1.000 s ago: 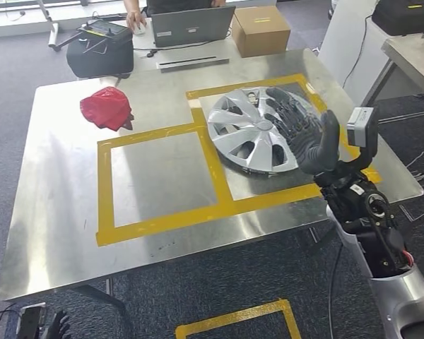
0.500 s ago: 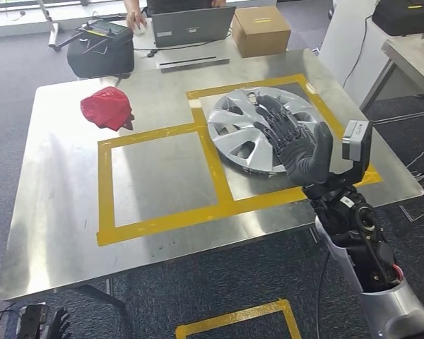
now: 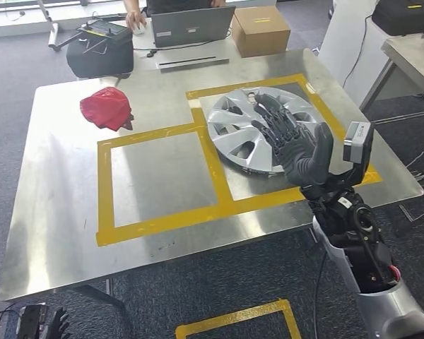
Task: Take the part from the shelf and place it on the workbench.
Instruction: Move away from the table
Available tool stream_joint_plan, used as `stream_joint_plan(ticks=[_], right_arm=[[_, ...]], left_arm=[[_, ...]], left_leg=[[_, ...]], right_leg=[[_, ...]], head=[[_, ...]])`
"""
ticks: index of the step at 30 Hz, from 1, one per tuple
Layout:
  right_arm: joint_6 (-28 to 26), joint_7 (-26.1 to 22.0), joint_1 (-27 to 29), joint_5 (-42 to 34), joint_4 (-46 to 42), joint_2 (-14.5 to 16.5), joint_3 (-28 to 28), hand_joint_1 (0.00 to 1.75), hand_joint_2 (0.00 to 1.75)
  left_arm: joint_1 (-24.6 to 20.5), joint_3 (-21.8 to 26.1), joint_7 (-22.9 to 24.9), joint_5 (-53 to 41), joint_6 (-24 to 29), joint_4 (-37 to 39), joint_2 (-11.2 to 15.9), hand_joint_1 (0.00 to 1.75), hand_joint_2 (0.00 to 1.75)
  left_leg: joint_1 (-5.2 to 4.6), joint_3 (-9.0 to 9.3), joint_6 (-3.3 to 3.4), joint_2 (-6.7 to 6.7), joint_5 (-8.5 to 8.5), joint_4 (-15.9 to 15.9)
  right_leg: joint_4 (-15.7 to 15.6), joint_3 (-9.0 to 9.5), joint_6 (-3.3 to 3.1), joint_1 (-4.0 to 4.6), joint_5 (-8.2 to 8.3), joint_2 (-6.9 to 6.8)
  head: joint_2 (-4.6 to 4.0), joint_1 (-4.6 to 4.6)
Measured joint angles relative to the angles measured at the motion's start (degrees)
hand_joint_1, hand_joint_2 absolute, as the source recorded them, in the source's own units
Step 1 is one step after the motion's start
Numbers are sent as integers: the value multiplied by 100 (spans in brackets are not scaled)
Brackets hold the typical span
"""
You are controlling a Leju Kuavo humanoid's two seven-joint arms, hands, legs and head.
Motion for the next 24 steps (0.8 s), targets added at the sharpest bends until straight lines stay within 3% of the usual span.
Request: stream_joint_plan(ticks=[24], right_arm=[[-78,-21,0,199,2,36,-18,0,0]], left_arm=[[-48,0,67,-31,-74,-1,0,0,0]], left_leg=[[-8,1,5,-1,-12,6]], right_leg=[[-2,3,8,-10,-4,0]], head=[[0,-2]])
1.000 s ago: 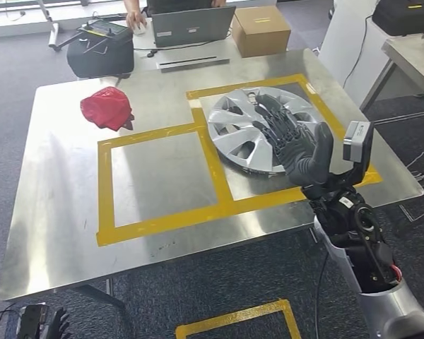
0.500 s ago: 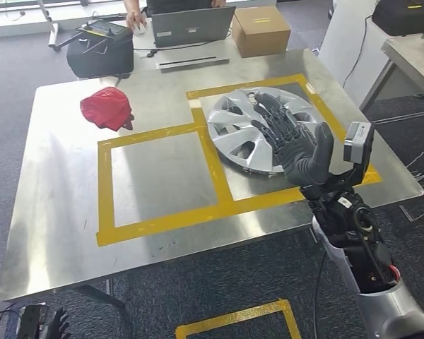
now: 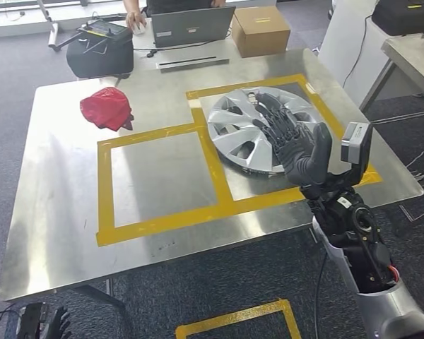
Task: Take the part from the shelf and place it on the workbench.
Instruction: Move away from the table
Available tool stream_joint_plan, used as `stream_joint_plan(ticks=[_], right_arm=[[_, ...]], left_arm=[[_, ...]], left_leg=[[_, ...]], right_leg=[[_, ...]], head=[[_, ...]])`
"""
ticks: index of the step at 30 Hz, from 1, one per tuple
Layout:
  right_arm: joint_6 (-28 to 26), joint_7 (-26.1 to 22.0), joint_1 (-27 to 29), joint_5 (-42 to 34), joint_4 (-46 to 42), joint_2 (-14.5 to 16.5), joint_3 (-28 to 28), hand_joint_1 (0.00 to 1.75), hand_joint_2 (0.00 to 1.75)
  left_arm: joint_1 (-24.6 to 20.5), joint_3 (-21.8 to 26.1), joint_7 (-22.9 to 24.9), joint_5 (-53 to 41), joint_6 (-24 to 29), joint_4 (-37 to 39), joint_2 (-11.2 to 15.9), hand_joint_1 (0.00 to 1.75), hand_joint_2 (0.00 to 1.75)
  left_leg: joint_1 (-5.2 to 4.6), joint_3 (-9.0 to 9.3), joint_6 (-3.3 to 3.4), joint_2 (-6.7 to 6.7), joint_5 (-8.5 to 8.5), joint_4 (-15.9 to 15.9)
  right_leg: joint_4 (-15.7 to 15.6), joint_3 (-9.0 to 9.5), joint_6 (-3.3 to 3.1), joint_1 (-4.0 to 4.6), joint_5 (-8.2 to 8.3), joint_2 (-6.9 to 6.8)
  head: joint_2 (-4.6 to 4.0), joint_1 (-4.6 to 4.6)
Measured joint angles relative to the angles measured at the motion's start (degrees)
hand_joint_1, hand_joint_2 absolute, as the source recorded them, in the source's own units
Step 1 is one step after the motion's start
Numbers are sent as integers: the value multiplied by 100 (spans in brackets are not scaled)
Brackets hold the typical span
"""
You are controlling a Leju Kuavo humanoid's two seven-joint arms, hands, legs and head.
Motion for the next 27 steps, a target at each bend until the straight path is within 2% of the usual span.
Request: stream_joint_plan(ticks=[5,10,12,13,14,16,17,18,19,21,22,23,24,27], right_arm=[[-4,1,1,3,1,15,-2,0,0],[-11,1,-1,2,2,17,-2,0,0],[-25,0,-4,1,0,17,-5,0,0],[-34,-2,-8,-1,-1,17,-9,0,0],[-44,-4,-8,-3,-1,17,-15,0,0],[-60,-6,0,-5,9,17,-25,0,0],[-63,-5,7,-5,15,17,-29,0,0],[-65,-5,10,-6,21,17,-31,0,0],[-66,-5,9,-7,24,17,-33,0,0],[-67,-7,1,-7,24,17,-38,0,0],[-68,-7,-3,-7,25,17,-38,0,0],[-68,-7,-4,-7,25,17,-38,0,0],[-70,-8,-4,-7,26,17,-38,0,0],[-76,-13,-7,-8,26,18,-38,0,0]], left_arm=[[-8,0,33,0,-2,0,2,0,0],[-9,0,44,2,-3,0,2,0,0],[-10,0,44,4,-8,-1,2,0,0],[-11,0,44,6,-11,-1,2,0,0],[-10,0,43,10,-15,-1,0,0,0],[-7,0,44,16,-20,-1,-4,0,0],[-6,0,44,18,-21,-1,-7,0,0],[-5,0,45,20,-21,-1,-9,0,0],[-5,0,48,24,-21,-1,-11,0,0],[-6,0,52,32,-20,-1,-19,0,0],[-7,0,55,34,-17,-1,-21,0,0],[-7,0,57,34,-14,-1,-22,0,0],[-7,0,59,35,-10,-1,-22,0,0],[-11,0,62,35,-3,-1,-20,0,0]], left_leg=[[-16,0,25,-1,-24,21],[-41,3,77,-1,-69,55],[-14,38,110,5,-62,20],[2,61,129,9,-60,0],[14,85,148,14,-61,-16],[14,101,168,16,-72,-17],[14,105,169,15,-76,-16],[15,110,165,13,-80,-14],[17,120,156,9,-86,-10],[20,148,122,0,-108,8],[12,153,96,-4,-122,27],[5,154,66,-6,-129,41],[0,151,35,-6,-130,48],[15,141,-70,0,-147,67]], right_leg=[[0,9,23,-10,-14,1],[-1,36,76,-20,-43,0],[58,28,110,-26,-103,1],[217,-27,128,-30,-210,2],[512,-148,145,-38,-378,2],[1371,-543,176,-57,-774,2],[1712,-719,189,-66,-885,1],[1850,-802,197,-75,-879,0],[1726,-759,199,-87,-747,-1],[931,-402,186,-109,-307,-8],[528,-213,171,-106,-142,-10],[263,-91,152,-98,-51,-9],[140,-38,129,-82,-28,-4],[103,-34,26,-70,11,9]], head=[[0,-9],[0,-10],[0,-5],[0,10],[0,32],[0,76],[0,94],[0,110],[0,131],[0,175],[0,193],[0,199],[0,194],[0,150]])
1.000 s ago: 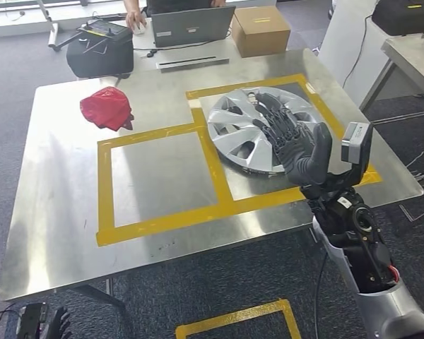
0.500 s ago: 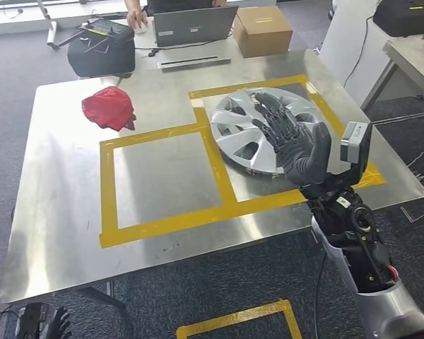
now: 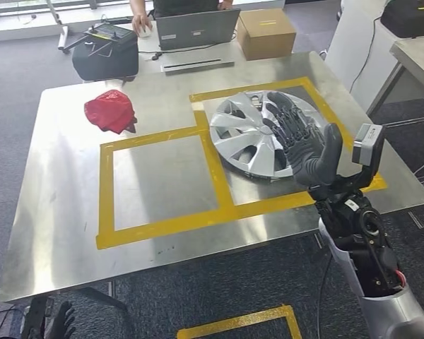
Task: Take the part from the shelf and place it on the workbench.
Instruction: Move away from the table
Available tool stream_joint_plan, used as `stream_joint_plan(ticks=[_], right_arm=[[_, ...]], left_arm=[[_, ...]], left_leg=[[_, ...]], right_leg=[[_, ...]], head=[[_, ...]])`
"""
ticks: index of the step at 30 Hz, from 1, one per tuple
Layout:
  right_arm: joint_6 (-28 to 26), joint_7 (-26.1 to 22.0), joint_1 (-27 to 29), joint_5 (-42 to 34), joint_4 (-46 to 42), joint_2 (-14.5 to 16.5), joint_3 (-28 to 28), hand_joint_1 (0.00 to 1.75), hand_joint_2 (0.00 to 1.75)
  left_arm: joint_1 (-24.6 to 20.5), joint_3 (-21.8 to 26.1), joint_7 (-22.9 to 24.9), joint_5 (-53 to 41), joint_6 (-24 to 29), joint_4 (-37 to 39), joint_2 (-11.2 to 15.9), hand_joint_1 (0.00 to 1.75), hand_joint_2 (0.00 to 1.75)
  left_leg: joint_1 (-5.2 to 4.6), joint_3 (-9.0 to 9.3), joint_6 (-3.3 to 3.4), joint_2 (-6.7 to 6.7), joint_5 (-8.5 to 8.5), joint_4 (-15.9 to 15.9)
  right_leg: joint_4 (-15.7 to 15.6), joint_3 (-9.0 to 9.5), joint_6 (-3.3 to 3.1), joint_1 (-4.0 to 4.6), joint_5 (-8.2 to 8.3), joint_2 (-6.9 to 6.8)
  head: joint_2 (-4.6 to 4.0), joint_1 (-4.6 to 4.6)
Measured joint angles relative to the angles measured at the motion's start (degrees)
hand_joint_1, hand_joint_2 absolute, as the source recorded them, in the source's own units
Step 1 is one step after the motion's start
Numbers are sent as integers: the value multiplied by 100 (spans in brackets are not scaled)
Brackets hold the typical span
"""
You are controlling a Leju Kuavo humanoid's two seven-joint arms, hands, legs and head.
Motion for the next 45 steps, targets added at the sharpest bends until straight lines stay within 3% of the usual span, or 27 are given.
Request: stream_joint_plan(ticks=[2,4,6,7,8,11,12,15,16,18,20,21,22,23,26,28,31,33,35,36,37,38,40,42,45], right_arm=[[1,-3,-8,-4,-1,1,1,0,0],[1,-4,-13,-12,2,2,3,0,0],[1,-5,-13,-16,13,3,6,0,0],[0,-7,-13,-17,19,4,7,0,0],[0,-8,-17,-17,24,5,8,0,0],[2,-19,-59,-16,28,6,7,0,0],[3,-22,-77,-16,29,7,7,0,0],[8,-36,-106,-15,34,8,5,0,0],[9,-41,-115,-16,36,8,4,0,0],[10,-51,-144,-17,45,8,2,0,0],[10,-55,-164,-21,67,8,4,0,0],[10,-56,-164,-23,81,8,5,0,0],[10,-56,-166,-23,95,8,7,0,0],[9,-58,-172,-23,107,8,7,0,0],[2,-68,-226,-23,129,8,10,0,0],[-5,-72,-256,-23,136,8,20,0,0],[-17,-73,-266,-25,138,9,40,0,0],[-18,-73,-271,-26,138,11,47,0,0],[-18,-72,-271,-26,145,16,54,0,0],[-18,-72,-269,-26,155,21,57,0,0],[-18,-72,-268,-26,168,28,61,0,0],[-20,-72,-267,-26,180,35,63,0,0],[-28,-72,-267,-26,192,43,64,0,0],[-36,-73,-271,-26,194,46,61,0,0],[-41,-74,-272,-26,195,48,60,0,0]], left_arm=[[-4,0,0,0,3,0,0,0,0],[-1,0,0,0,9,0,-3,0,0],[7,0,0,0,13,0,-7,0,0],[8,0,0,1,14,0,-9,0,0],[6,0,0,1,15,0,-8,0,0],[-17,0,0,3,18,0,-2,0,0],[-21,0,0,3,18,0,-3,0,0],[-22,0,0,5,18,0,-9,0,0],[-26,0,0,7,18,0,-9,0,0],[-32,0,0,10,18,0,-10,0,0],[-28,0,0,11,18,0,-14,0,0],[-24,0,0,11,19,0,-17,0,0],[-21,0,1,12,21,0,-19,0,0],[-20,0,1,14,23,0,-20,0,0],[-24,0,1,22,28,0,-30,0,0],[-22,0,3,26,31,0,-37,0,0],[-18,0,7,29,31,0,-34,0,0],[-24,0,7,32,32,0,-25,0,0],[-19,-1,7,33,34,1,-20,0,0],[-12,-2,7,33,36,2,-20,0,0],[-7,-3,7,33,36,2,-21,0,0],[-5,-4,7,36,36,2,-20,0,0],[-13,-4,7,44,36,2,-17,0,0],[-24,-4,6,49,36,2,-14,0,0],[-16,-4,5,50,36,2,-14,0,0]], left_leg=[[19,-142,-65,5,-244,332],[36,-485,-113,7,-670,1110],[53,-738,-143,8,-879,1699],[63,-706,-149,8,-817,1675],[73,-555,-150,9,-658,1410],[82,76,-110,2,-206,228],[76,159,-84,-3,-170,55],[67,157,19,-8,-155,11],[73,157,57,-6,-139,-2],[82,152,115,3,-113,-24],[64,138,140,7,-103,-23],[55,134,145,7,-100,-21],[45,133,149,5,-98,-20],[38,136,150,2,-97,-18],[10,133,138,-6,-92,-1],[0,97,97,-3,-68,7],[7,54,7,5,-102,51],[19,-125,-55,6,-407,457],[46,-459,-110,6,-825,1224],[65,-578,-137,6,-939,1520],[84,-606,-160,7,-950,1632],[104,-519,-179,8,-857,1515],[143,-87,-203,9,-535,779],[146,231,-176,-12,-347,184],[119,245,-61,-31,-294,82]], right_leg=[[-31,-4,-76,-20,40,-12],[-33,-36,-114,-24,59,-24],[-30,-64,-119,-25,71,-29],[-28,-70,-115,-28,75,-29],[-24,-70,-108,-32,78,-29],[12,-86,-45,-16,70,-19],[21,-96,-13,-3,70,-14],[26,-106,85,-8,66,-4],[110,-139,114,-18,-8,-4],[656,-360,154,-31,-362,-6],[1489,-701,175,-30,-761,-8],[1747,-801,176,-30,-836,-8],[1782,-797,166,-29,-795,-8],[1569,-677,145,-26,-645,-8],[367,-75,36,20,-121,-9],[51,50,-3,52,-59,-10],[-33,46,-60,26,9,-21],[-84,29,-113,-5,73,-40],[-84,-32,-138,-5,109,-51],[-78,-65,-137,-6,125,-54],[-67,-96,-129,-11,140,-55],[-51,-125,-118,-19,151,-54],[0,-174,-77,-37,163,-52],[66,-229,-6,-26,165,-45],[75,-269,108,-26,204,-32]], head=[[0,-48],[0,-127],[0,-177],[0,-189],[0,-198],[0,-221],[0,-216],[0,-186],[0,-173],[0,-110],[0,-45],[0,-25],[0,-6],[0,16],[0,68],[0,72],[0,54],[0,-11],[0,-93],[0,-123],[0,-146],[0,-163],[0,-190],[0,-207],[0,-174]])
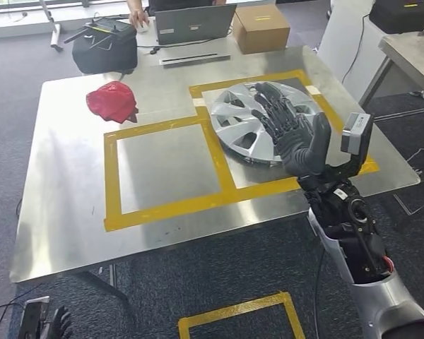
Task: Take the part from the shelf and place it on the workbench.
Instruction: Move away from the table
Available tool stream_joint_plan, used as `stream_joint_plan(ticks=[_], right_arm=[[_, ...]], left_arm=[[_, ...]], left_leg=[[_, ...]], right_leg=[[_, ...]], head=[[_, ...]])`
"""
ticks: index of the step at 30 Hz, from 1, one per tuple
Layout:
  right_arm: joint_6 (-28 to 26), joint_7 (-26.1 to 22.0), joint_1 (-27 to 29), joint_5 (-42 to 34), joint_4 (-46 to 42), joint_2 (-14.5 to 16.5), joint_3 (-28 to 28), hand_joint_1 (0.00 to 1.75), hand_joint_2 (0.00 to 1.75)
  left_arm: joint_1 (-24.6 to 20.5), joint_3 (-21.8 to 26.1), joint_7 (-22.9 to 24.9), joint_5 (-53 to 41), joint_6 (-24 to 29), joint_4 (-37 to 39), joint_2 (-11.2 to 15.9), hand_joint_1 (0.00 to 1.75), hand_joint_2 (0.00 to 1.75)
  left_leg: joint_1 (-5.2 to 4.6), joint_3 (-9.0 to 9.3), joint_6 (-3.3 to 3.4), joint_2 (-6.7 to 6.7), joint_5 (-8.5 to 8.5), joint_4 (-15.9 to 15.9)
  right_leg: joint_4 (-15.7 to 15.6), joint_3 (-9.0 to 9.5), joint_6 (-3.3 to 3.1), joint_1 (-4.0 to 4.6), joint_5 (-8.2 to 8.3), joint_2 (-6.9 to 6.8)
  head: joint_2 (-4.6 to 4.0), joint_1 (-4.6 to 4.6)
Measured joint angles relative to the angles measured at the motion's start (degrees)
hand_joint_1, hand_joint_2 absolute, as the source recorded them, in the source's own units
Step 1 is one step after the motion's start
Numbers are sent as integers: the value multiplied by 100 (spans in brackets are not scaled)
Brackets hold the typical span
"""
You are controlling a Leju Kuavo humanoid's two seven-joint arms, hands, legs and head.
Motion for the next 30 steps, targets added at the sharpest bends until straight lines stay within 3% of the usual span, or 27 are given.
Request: stream_joint_plan(ticks=[2,3,5,6,7,8,11,13,15,17,19,21,22,23,24,27,28,30], right_arm=[[-5,1,0,0,0,0,-3,0,0],[-8,0,1,0,0,0,-5,0,0],[-15,1,14,0,0,0,-5,0,0],[-19,1,29,0,0,0,-5,0,0],[-26,2,46,0,0,0,-4,0,0],[-33,2,61,0,0,0,-5,0,0],[-44,2,75,-1,-7,0,-7,0,0],[-49,10,75,-11,-16,0,-8,0,0],[-53,27,78,-45,-22,0,-8,0,0],[-54,39,72,-79,-28,0,-6,0,0],[-56,52,66,-93,-31,0,-3,0,0],[-60,68,68,-97,-30,0,0,0,0],[-63,73,69,-97,-29,0,3,0,0],[-66,75,70,-98,-28,0,4,0,0],[-68,77,71,-100,-27,0,4,0,0],[-69,74,64,-104,-26,0,4,0,0],[-69,72,59,-105,-25,0,4,0,0],[-69,70,50,-110,-24,0,3,0,0]], left_arm=[[-4,0,-1,1,1,-1,0,0,0],[-7,0,-1,1,1,-1,1,0,0],[-4,0,-1,2,1,0,1,0,0],[1,0,-1,1,1,0,-3,0,0],[8,0,-1,1,1,0,-6,0,0],[14,0,-1,1,0,0,-9,0,0],[20,0,-1,2,0,0,-14,0,0],[19,0,-1,2,0,0,-14,0,0],[21,0,-1,2,0,0,-13,0,0],[17,0,-1,2,0,0,-9,0,0],[14,0,-1,7,0,0,4,0,0],[24,0,-1,13,-3,0,12,0,0],[31,0,-1,15,-6,0,12,0,0],[36,0,-1,15,-9,0,12,0,0],[36,0,-1,15,-13,0,16,0,0],[21,0,-1,16,-13,0,31,0,0],[20,0,-2,17,-13,0,33,0,0],[31,0,-4,17,-13,0,34,0,0]], left_leg=[[2,-23,89,11,53,-19],[6,-39,128,19,79,-30],[-10,-83,178,31,115,-29],[-22,-105,192,35,131,-28],[-33,-124,201,36,146,-27],[-42,-137,202,35,158,-26],[-65,-151,172,30,187,-19],[-76,-185,122,32,218,-10],[-78,-214,55,39,258,-17],[-70,-273,-6,42,167,86],[-56,-514,-58,42,-198,617],[-48,-849,-101,43,-589,1399],[-42,-930,-115,43,-657,1621],[-34,-898,-123,43,-616,1625],[-24,-742,-126,44,-474,1382],[-13,-84,-95,40,-37,223],[-17,7,-65,34,5,38],[-37,5,18,24,22,-13]], right_leg=[[156,-70,54,-20,-144,3],[415,-170,71,-25,-333,3],[1217,-461,96,-24,-804,2],[1558,-570,101,-22,-957,2],[1719,-592,100,-21,-1005,2],[1646,-500,87,-19,-941,2],[501,186,-3,8,-465,3],[37,405,-53,43,-357,5],[-25,391,-93,55,-340,8],[-77,377,-156,32,-271,-4],[-119,340,-214,12,-203,-23],[-120,264,-239,13,-156,-30],[-118,230,-236,13,-134,-32],[-114,203,-227,11,-115,-31],[-107,184,-215,7,-100,-31],[-46,135,-145,18,-89,-27],[-27,117,-114,29,-85,-26],[-20,95,-52,34,-61,-21]], head=[[0,24],[0,51],[0,121],[0,147],[0,166],[0,186],[0,246],[0,258],[0,245],[0,213],[0,143],[0,65],[0,36],[0,12],[0,-5],[0,-44],[0,-43],[0,-19]])
